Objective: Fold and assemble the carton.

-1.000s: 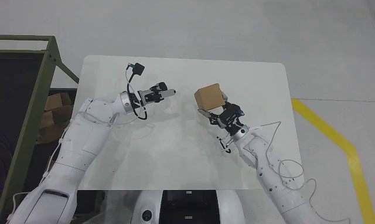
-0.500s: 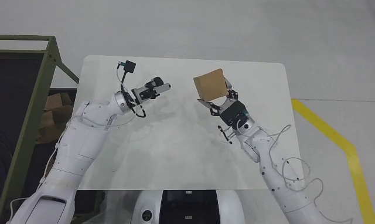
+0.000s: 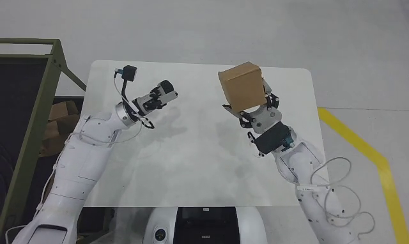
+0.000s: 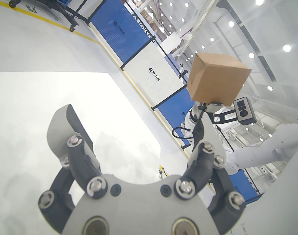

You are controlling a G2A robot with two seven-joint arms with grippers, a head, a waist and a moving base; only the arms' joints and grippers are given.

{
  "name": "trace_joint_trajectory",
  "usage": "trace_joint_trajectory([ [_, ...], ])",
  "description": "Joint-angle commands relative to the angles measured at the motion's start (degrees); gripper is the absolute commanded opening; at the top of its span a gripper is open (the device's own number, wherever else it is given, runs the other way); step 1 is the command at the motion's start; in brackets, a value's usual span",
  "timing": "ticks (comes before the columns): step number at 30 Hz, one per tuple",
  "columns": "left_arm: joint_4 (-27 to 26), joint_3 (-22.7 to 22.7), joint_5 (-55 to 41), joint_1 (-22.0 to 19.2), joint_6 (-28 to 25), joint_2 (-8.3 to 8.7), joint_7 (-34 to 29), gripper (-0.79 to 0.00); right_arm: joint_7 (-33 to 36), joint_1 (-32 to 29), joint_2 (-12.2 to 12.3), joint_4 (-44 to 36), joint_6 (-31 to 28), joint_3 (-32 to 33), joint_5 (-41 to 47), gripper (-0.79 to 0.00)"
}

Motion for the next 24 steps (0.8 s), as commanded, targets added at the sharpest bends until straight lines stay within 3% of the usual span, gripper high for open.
trace_joint_trajectory([
  [1, -0.05, 0.01, -0.01, 0.03, -0.09, 0.01, -0.09, 0.000, -1.00, -0.82, 0.15, -1.61, 0.81, 0.62, -0.82, -0.785],
  [15, -0.05, 0.01, -0.01, 0.03, -0.09, 0.01, -0.09, 0.000, -3.65, -2.59, 0.41, -3.95, 1.62, 1.69, -1.11, -0.785],
  [24, -0.05, 0.01, -0.01, 0.03, -0.09, 0.01, -0.09, 0.000, 0.70, -1.28, 0.25, -8.02, 2.39, 1.69, 1.09, -0.785],
])
